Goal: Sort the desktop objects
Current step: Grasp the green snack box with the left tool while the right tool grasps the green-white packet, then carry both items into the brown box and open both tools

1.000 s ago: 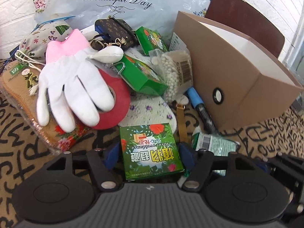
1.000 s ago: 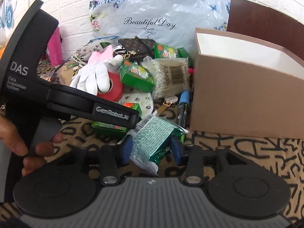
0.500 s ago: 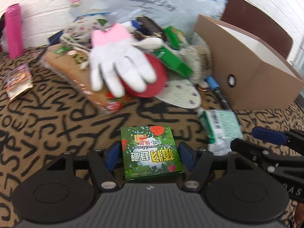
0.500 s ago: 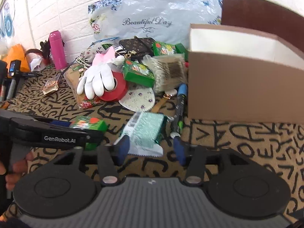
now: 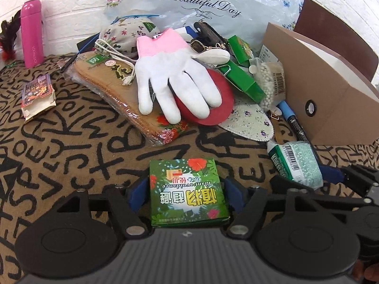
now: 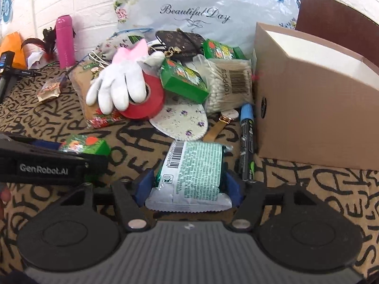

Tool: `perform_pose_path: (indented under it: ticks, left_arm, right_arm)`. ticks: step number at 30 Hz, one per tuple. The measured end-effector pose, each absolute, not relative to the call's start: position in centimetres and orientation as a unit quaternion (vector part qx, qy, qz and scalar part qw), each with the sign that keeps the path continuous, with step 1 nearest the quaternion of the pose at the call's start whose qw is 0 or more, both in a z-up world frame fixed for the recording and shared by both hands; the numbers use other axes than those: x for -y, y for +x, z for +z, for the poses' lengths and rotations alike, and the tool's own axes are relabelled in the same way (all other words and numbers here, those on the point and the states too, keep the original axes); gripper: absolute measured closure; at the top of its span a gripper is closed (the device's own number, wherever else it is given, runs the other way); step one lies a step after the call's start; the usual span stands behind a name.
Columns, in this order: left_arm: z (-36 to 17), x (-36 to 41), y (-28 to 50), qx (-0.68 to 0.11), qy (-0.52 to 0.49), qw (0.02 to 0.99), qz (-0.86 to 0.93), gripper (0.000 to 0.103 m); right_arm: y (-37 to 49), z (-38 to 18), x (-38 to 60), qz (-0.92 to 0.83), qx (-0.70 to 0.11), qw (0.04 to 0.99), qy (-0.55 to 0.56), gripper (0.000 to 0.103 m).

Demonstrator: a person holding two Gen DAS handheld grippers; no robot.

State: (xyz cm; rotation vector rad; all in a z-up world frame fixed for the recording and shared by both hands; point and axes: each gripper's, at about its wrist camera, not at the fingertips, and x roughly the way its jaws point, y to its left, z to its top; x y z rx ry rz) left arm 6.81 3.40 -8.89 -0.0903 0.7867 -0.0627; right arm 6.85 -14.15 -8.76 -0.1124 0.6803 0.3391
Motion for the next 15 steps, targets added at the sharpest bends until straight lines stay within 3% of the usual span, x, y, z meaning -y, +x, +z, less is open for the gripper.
perform_pose_path:
  ticks: [4, 15]
  left_arm:
    - [-8.7, -3.3, 6.6, -0.383, -0.039, 0.922, -0.035, 0.037]
    - [-2.0, 0.4, 4.9, -0.309, -0.04, 0.945, -0.104, 0.037]
  right_arm:
    - [6.4, -8.3, 15.2, 0.172, -0.332, 0.927, -0.03, 0.054]
    - [3.2, -2.9, 18.4, 0.198, -0.272, 0.942, 0.001, 0.055]
